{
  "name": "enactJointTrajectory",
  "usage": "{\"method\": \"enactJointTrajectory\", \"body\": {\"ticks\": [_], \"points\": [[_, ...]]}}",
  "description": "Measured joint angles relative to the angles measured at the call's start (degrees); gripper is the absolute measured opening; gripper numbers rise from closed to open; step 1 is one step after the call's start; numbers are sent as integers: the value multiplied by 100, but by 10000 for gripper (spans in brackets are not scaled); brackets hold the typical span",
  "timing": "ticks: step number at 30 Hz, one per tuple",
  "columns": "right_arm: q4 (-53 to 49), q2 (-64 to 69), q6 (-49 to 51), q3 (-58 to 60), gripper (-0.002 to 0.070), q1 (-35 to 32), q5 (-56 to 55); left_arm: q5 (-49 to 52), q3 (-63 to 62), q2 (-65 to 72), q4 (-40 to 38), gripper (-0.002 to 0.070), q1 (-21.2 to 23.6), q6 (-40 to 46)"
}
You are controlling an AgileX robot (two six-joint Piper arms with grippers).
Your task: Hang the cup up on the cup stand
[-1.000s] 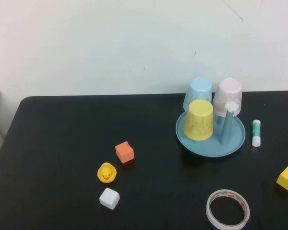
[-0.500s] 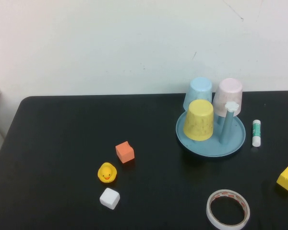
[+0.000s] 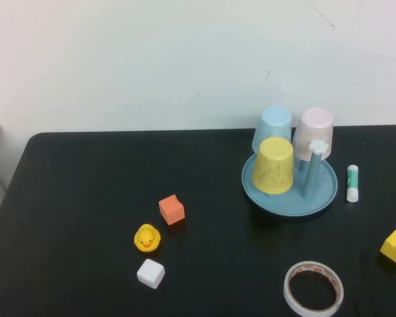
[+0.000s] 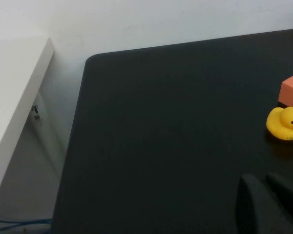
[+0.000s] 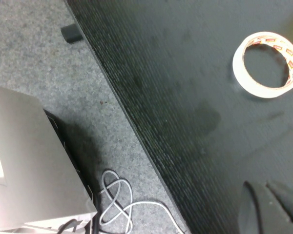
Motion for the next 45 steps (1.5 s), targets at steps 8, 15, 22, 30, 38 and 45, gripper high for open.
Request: {"method": "enactJointTrajectory", "body": {"ticks": [8, 15, 22, 30, 38, 45], "points": [[14, 0, 0, 0, -1, 0, 0, 0, 0, -12, 23, 0, 0, -61], [18, 0, 0, 0, -1, 0, 0, 0, 0, -12, 158, 0, 0, -70], [18, 0, 0, 0, -1, 0, 0, 0, 0, -12, 192, 0, 9, -70], [18, 0, 0, 0, -1, 0, 0, 0, 0, -12, 192, 0, 9, -70], [18, -150, 0, 0, -1, -56, 0, 0, 0, -12, 212, 0, 9, -70], [-176, -849, -36, 14, -1, -1311, -302, 0, 0, -12, 212, 0, 9, -70]]}}
